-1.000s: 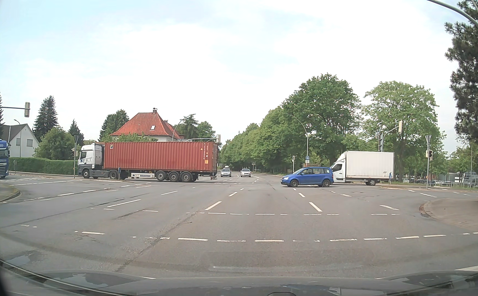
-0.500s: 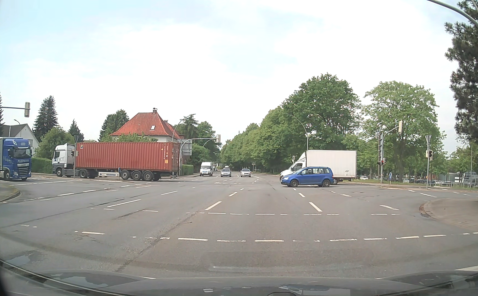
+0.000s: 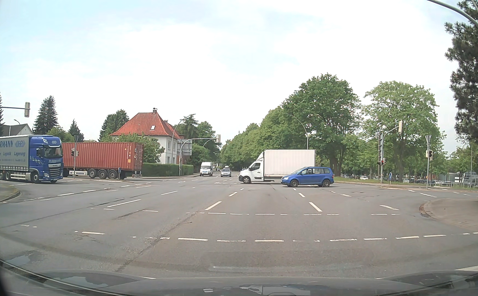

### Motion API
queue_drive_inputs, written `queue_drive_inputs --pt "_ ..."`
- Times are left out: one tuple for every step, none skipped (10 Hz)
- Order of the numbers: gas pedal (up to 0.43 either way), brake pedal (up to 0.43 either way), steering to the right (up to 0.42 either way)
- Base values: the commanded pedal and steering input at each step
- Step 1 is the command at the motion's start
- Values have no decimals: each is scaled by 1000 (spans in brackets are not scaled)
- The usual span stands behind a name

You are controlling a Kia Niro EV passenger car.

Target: Follow the waypoints while adhering to traffic rules and regulations

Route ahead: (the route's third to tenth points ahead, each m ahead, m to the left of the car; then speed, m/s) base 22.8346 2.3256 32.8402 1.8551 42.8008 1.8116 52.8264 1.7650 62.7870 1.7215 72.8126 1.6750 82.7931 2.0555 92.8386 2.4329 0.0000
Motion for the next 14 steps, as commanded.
queue_drive_inputs --pt "0 0 0" --pt "0 0 0" --pt "0 0 0" --pt "0 0 0" --pt "0 0 0" --pt "0 0 0" --pt "0 0 0" --pt "0 0 0" --pt "0 0 0" --pt "0 0 0" --pt "0 0 0" --pt "0 0 0" --pt "0 0 0" --pt "0 0 0"
